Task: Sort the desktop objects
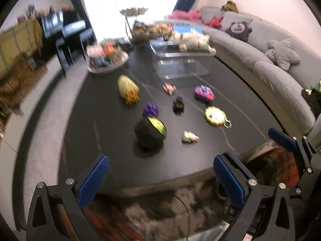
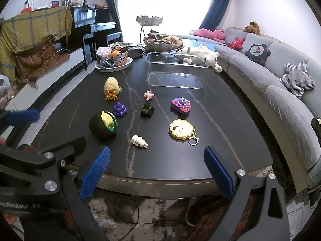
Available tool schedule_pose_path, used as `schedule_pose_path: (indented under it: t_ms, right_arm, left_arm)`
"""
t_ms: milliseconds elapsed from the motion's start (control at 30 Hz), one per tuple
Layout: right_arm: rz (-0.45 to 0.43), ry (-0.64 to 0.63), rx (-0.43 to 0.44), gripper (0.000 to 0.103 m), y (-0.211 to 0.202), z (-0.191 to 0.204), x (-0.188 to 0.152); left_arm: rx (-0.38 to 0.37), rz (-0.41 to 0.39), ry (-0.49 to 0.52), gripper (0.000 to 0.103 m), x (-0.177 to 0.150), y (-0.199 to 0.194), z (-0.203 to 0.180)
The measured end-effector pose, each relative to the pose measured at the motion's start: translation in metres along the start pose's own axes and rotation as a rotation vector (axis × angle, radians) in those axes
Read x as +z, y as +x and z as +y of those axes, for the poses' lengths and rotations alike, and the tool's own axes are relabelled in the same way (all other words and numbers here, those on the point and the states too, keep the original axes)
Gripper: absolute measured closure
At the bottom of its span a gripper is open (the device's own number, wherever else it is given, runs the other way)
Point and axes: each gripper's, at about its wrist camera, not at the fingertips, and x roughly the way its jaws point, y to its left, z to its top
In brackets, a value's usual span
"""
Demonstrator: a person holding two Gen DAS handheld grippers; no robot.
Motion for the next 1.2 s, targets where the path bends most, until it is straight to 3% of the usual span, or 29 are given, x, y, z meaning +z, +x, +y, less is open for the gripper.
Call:
schedule_pose_path:
  t_ms: [167,267,500,700,833,900,1033,1200]
  right_arm:
    - [-0.005,0.001,0.018,0.01,0.0,-0.001,0.0]
    - [-0.015,-0.008,0.009,0.01,-0.003,0.0,0.001]
    - [0.001,-0.012,0.006,0.01,0.004,-0.001,0.0]
    - [-0.017,0.0,0.0,0.01,0.002,-0.005,0.0]
    - [-0.029,0.0,-0.016,0.01,0.002,-0.006,0.0]
    - [-0.018,-0.011,-0.006,0.01,0.003,-0.004,-0.002]
    - [-0.008,-0.039,0.025,0.01,0.0,0.004,-0.016]
    - [0.01,-0.057,0.055,0.01,-0.006,0.004,-0.027]
  left_arm:
    - [-0.079,-0.067,-0.005,0.001,-0.007,-0.003,0.002]
    - [-0.115,-0.057,-0.026,0.001,-0.008,-0.001,0.005]
    - [-0.059,-0.042,-0.016,0.001,-0.007,0.001,-0.004]
    - [-0.086,-0.073,-0.035,0.001,-0.007,-0.001,-0.003]
    - [-0.112,-0.078,-0.123,0.001,-0.012,0.002,0.003]
    - [-0.089,-0.068,-0.157,0.001,-0.019,0.001,0.004]
    - [0.053,-0.123,-0.087,0.001,-0.038,-0.015,-0.009]
    - [-0.014,-0.145,-0.078,0.001,-0.052,-0.03,-0.02]
